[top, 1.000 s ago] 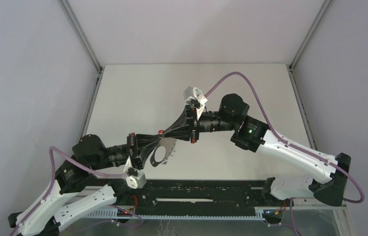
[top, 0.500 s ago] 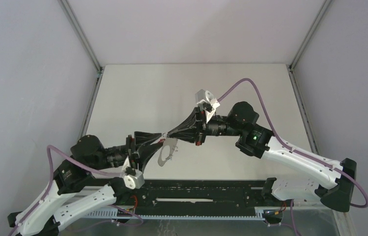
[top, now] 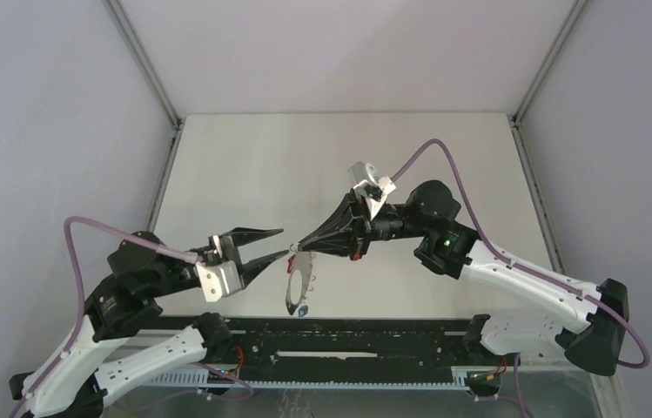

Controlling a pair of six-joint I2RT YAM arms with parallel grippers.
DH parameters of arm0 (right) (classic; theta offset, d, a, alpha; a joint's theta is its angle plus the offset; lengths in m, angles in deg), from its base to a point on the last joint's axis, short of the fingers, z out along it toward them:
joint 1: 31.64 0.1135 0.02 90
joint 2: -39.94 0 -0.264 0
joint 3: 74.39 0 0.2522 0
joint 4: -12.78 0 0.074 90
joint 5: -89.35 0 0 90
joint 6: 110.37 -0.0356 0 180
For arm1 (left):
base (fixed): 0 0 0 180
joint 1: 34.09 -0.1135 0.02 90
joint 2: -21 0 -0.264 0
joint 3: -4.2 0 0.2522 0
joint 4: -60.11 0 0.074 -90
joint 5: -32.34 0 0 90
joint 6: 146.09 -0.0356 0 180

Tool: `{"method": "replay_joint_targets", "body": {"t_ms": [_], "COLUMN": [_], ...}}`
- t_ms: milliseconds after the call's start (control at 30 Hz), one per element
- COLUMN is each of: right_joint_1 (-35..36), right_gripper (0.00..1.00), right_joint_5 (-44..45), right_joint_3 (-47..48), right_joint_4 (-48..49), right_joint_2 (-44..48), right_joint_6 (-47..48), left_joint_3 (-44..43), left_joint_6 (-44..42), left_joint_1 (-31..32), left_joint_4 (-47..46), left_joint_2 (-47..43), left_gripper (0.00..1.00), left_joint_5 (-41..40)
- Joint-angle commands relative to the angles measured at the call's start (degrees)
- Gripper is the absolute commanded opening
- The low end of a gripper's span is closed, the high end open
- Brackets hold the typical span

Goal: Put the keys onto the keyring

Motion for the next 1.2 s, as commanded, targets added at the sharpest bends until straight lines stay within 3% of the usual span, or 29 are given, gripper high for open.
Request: {"method": "replay_joint_targets", "body": {"t_ms": [0, 100, 433, 500, 700, 800, 967, 1167], "right_joint_1": [-0.35, -0.35, -0.44, -0.44, -0.74, -0.79, -0.79, -0.79], "right_gripper": [0.0, 0.0, 0.0, 0.0, 0.0, 0.0, 0.0, 0.0], "right_joint_5": [-3.14, -3.17, -1.73, -0.88, -0.78, -0.91, -1.08, -2.33], "right_joint_3": [0.48, 0.46, 0.47, 0.46, 0.47, 0.49, 0.48, 0.5], "right_joint_4": [4.64, 4.57, 1.7, 0.12, -1.86, -1.78, -2.1, -1.82], "right_joint_2": [-0.82, -1.04, -0.81, -0.56, 0.1, -0.18, -0.58, -0.7], "right_joint_6": [-1.37, -0.88, 2.08, 3.2, 4.73, 4.4, 4.5, 4.74], "left_joint_3": [-5.47, -6.4, -7.66, -8.42, -7.76, -7.33, -7.25, -6.3], "left_joint_6": [6.87, 5.93, 5.91, 4.73, 1.35, 2.5, 3.06, 3.63], "left_joint_1": [0.19, 0.18, 0.09, 0.11, 0.11, 0.14, 0.09, 0.09], "left_joint_4": [2.08, 4.45, 6.19, 7.99, 10.82, 8.83, 7.76, 6.4], "left_joint_2": [4.03, 5.32, 6.82, 6.94, 6.83, 7.03, 7.39, 7.38], "left_gripper": [0.42, 0.39, 0.13, 0.13, 0.36, 0.39, 0.34, 0.2], "left_joint_5": [2.22, 4.11, 5.74, 7.29, 7.61, 6.88, 6.13, 4.38]}}
